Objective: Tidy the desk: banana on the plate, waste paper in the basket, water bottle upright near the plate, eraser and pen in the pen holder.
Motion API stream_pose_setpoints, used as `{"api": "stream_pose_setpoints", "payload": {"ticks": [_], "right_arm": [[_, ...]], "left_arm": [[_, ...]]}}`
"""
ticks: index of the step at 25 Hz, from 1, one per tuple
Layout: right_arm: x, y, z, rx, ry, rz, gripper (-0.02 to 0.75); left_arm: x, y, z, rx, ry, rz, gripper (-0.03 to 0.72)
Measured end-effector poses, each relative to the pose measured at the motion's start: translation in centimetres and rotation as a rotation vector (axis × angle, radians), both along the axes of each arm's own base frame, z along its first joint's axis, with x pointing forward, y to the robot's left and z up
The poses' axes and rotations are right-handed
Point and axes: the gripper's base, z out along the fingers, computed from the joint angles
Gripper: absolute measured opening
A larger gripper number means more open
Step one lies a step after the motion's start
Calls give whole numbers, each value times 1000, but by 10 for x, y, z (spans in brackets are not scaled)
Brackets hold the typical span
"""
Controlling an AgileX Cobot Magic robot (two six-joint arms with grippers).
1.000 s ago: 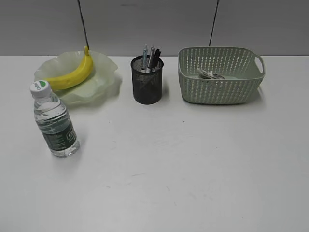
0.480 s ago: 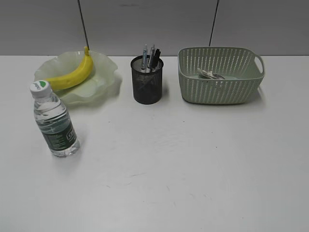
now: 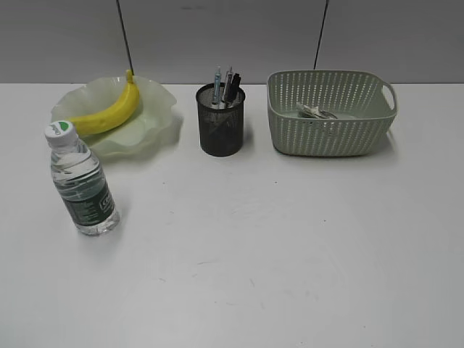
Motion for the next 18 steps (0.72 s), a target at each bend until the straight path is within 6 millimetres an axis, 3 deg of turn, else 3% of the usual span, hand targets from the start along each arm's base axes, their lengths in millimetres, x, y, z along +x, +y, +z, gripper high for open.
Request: {"api": "stream_pose_setpoints", "payload": {"ticks": [9,18], "right_arm": [[-5,2,0,0,0,-441,296],[-6,2,0,-1,0,-478,286]], "left_arm": [[-10,1,0,-13,-47,345,238],[-10,0,0,-13,-48,390,238]]}}
